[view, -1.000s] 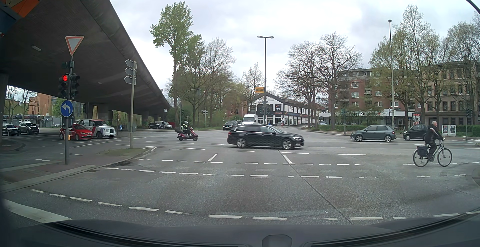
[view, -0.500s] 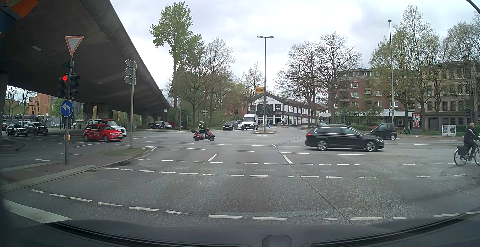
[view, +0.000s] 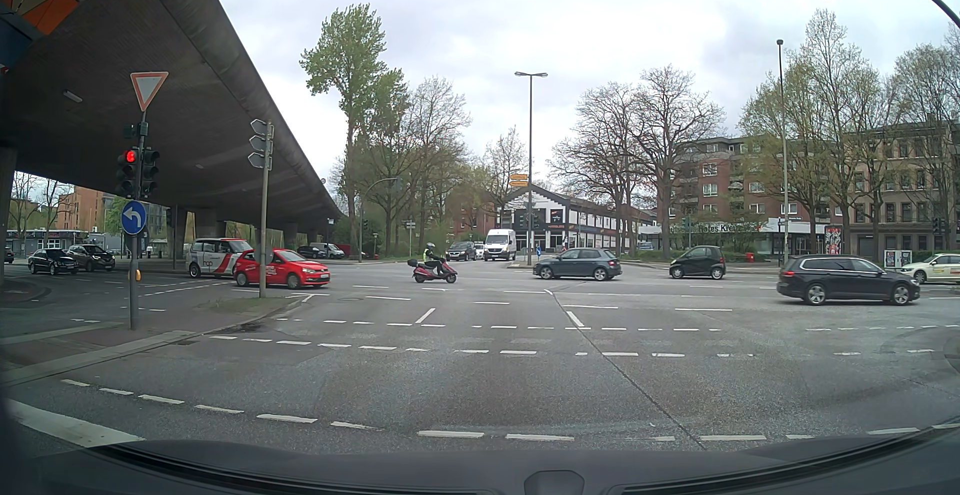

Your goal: Follow the waypoints while adhering to traffic rules and regulations

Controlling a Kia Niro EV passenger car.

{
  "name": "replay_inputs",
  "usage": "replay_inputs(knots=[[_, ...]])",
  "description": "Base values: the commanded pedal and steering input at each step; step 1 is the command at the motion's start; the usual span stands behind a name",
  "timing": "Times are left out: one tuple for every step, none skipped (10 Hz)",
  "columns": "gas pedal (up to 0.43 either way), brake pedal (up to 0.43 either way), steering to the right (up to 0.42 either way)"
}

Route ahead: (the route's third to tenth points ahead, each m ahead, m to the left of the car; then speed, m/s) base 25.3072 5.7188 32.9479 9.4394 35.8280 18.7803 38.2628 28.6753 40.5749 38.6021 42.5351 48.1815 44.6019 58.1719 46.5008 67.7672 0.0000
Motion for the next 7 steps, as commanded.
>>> replay_inputs(knots=[[0.000, 0.268, -0.011], [0.000, 0.268, -0.011], [0.000, 0.268, -0.011], [0.000, 0.268, -0.011], [0.000, 0.268, -0.011], [0.000, 0.268, -0.011], [0.000, 0.268, -0.011]])
